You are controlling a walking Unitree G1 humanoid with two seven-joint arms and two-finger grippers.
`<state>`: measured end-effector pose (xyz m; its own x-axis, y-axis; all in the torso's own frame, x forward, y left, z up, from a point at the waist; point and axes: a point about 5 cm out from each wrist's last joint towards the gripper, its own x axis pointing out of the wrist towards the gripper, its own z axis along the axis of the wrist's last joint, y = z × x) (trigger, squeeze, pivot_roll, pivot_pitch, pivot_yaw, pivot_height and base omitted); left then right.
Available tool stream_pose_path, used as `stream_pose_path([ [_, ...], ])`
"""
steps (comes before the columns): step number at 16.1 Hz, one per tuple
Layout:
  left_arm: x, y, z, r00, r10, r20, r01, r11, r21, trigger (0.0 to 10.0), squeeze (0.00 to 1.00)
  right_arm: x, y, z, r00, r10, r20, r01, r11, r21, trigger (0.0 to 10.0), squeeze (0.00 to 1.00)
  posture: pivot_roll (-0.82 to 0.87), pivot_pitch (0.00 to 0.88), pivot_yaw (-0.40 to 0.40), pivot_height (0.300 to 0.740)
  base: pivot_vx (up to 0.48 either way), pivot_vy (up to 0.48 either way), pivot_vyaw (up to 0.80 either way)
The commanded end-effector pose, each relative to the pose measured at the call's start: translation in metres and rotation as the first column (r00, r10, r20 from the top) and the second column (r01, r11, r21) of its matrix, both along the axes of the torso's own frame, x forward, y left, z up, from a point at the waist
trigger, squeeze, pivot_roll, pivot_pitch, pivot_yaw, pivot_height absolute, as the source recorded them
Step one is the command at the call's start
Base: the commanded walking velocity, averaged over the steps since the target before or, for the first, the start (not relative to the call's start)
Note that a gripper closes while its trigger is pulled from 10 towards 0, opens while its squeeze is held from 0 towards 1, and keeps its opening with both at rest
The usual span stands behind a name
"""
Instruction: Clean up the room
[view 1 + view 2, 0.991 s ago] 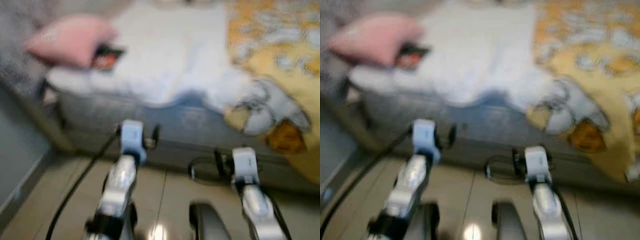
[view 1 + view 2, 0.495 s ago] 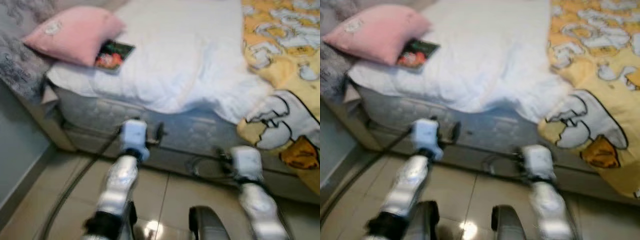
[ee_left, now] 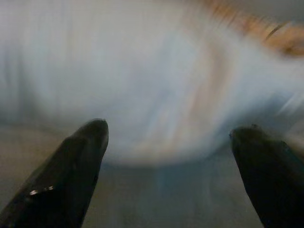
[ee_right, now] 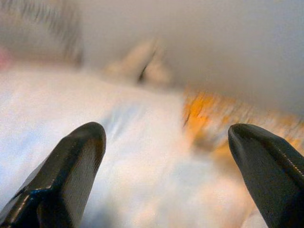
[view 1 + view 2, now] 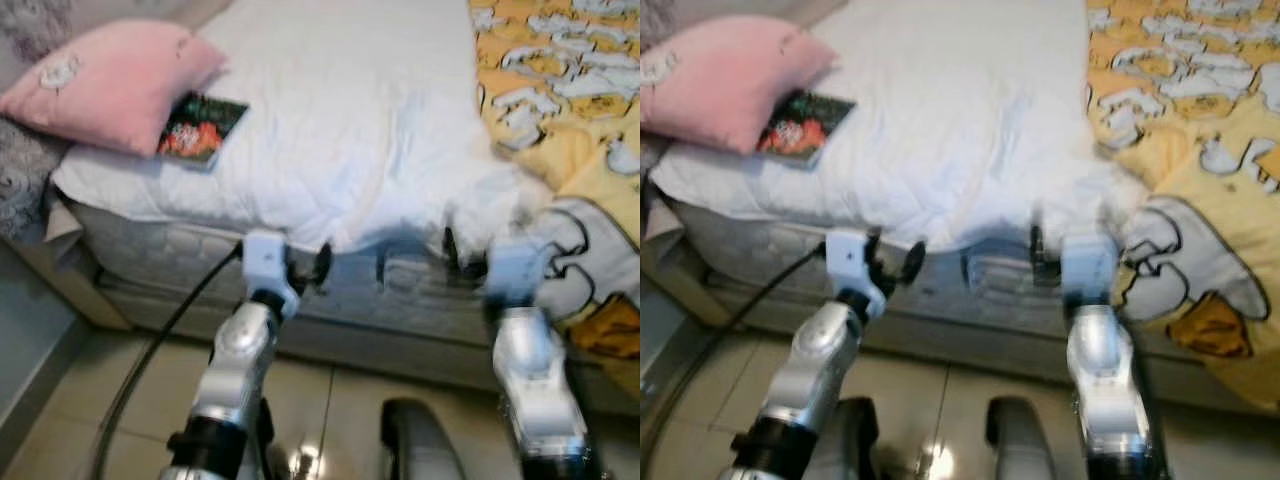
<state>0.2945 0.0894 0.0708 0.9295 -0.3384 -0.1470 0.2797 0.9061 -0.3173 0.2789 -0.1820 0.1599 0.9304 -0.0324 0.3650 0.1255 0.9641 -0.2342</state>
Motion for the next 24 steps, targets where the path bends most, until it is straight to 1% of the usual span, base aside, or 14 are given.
stream_pose_path([
  [1, -0.009, -0.024, -0.01, 0.994, -0.03, -0.104, 0.015, 0.989, -0.146, 10.0, 0.0, -0.005, -0.024, -0.006, 0.994, -0.103, -0.044, 0.103, 0.995, 0.007, 10.0, 0.04, -0.15, 0.04, 0.033, 0.595, 0.0, 0.0, 0.0],
  [2, -0.012, -0.027, -0.012, 0.993, -0.064, -0.101, 0.047, 0.986, -0.161, 10.0, 0.0, 0.002, -0.037, -0.001, 0.988, -0.151, -0.034, 0.151, 0.989, -0.007, 10.0, 0.03, -0.16, 0.043, 0.033, 0.595, 0.0, 0.0, 0.0],
  [3, -0.015, -0.03, -0.012, 0.991, -0.114, -0.065, 0.109, 0.992, -0.065, 10.0, 0.0, 0.006, -0.042, -0.01, 0.983, -0.152, -0.106, 0.154, 0.988, 0.017, 10.0, 0.02, -0.17, 0.047, 0.036, 0.595, 0.0, 0.0, 0.0],
  [4, -0.015, -0.029, -0.01, 0.987, -0.159, -0.002, 0.158, 0.977, 0.142, 10.0, 0.0, 0.008, -0.043, -0.027, 0.968, -0.126, -0.218, 0.153, 0.982, 0.113, 10.0, 0.02, -0.16, 0.047, 0.036, 0.595, 0.0, 0.0, 0.0],
  [5, -0.012, -0.025, -0.006, 0.982, -0.18, 0.049, 0.159, 0.943, 0.292, 10.0, 0.0, 0.008, -0.039, -0.043, 0.945, -0.076, -0.317, 0.147, 0.967, 0.207, 10.0, 0.02, -0.16, 0.049, 0.042, 0.595, 0.0, 0.0, 0.0],
  [6, -0.007, -0.018, 0.002, 0.979, -0.171, 0.109, 0.122, 0.927, 0.354, 10.0, 0.0, 0.008, -0.032, -0.059, 0.92, -0.01, -0.393, 0.141, 0.941, 0.307, 10.0, 0.02, -0.14, 0.046, 0.045, 0.595, 0.0, 0.0, 0.0],
  [7, -0.001, -0.007, 0.017, 0.972, -0.139, 0.187, 0.061, 0.926, 0.371, 10.0, 0.0, 0.005, -0.025, -0.07, 0.908, 0.021, -0.418, 0.146, 0.92, 0.364, 10.0, 0.02, -0.13, 0.044, 0.048, 0.595, 0.0, 0.0, 0.0],
  [8, 0.001, -0.002, 0.024, 0.967, -0.127, 0.219, 0.041, 0.931, 0.363, 10.0, 0.0, 0.003, -0.022, -0.076, 0.901, 0.033, -0.432, 0.155, 0.906, 0.393, 10.0, 0.02, -0.12, 0.041, 0.05, 0.595, 0.0, 0.0, 0.0],
  [9, 0.003, 0.003, 0.029, 0.966, -0.116, 0.231, 0.029, 0.937, 0.348, 10.0, 0.0, 0.001, -0.019, -0.085, 0.886, 0.051, -0.461, 0.176, 0.883, 0.434, 10.0, 0.02, -0.11, 0.04, 0.054, 0.595, 0.0, 0.0, 0.0],
  [11, 0.004, 0.012, 0.029, 0.968, -0.087, 0.237, -0.004, 0.933, 0.36, 10.0, 0.0, 0.003, -0.009, -0.106, 0.844, 0.135, -0.519, 0.211, 0.807, 0.552, 10.0, 0.02, -0.09, 0.046, 0.06, 0.595, 0.0, 0.0, 0.0],
  [13, 0.002, 0.013, 0.03, 0.965, -0.086, 0.249, -0.016, 0.925, 0.379, 10.0, 0.0, 0.01, -0.005, -0.109, 0.835, 0.175, -0.522, 0.205, 0.781, 0.59, 10.0, 0.02, -0.08, 0.057, 0.064, 0.595, 0.0, 0.0, 0.0],
  [17, -0.005, 0.017, 0.038, 0.947, -0.102, 0.305, -0.038, 0.906, 0.421, 10.0, 0.0, 0.03, 0.012, -0.103, 0.847, 0.253, -0.468, 0.153, 0.727, 0.67, 10.0, 0.02, -0.04, 0.074, 0.067, 0.595, 0.0, 0.0, 0.0],
  [20, -0.007, 0.017, 0.041, 0.942, -0.106, 0.32, -0.043, 0.902, 0.429, 10.0, 0.0, 0.042, 0.027, -0.097, 0.854, 0.288, -0.433, 0.112, 0.712, 0.693, 10.0, 0.02, -0.02, 0.076, 0.065, 0.595, 0.0, 0.0, 0.0],
  [24, -0.009, 0.017, 0.042, 0.941, -0.109, 0.321, -0.044, 0.9, 0.434, 10.0, 0.0, 0.051, 0.032, -0.097, 0.858, 0.291, -0.423, 0.108, 0.703, 0.703, 10.0, 0.02, -0.01, 0.078, 0.063, 0.595, 0.0, 0.0, 0.0],
])
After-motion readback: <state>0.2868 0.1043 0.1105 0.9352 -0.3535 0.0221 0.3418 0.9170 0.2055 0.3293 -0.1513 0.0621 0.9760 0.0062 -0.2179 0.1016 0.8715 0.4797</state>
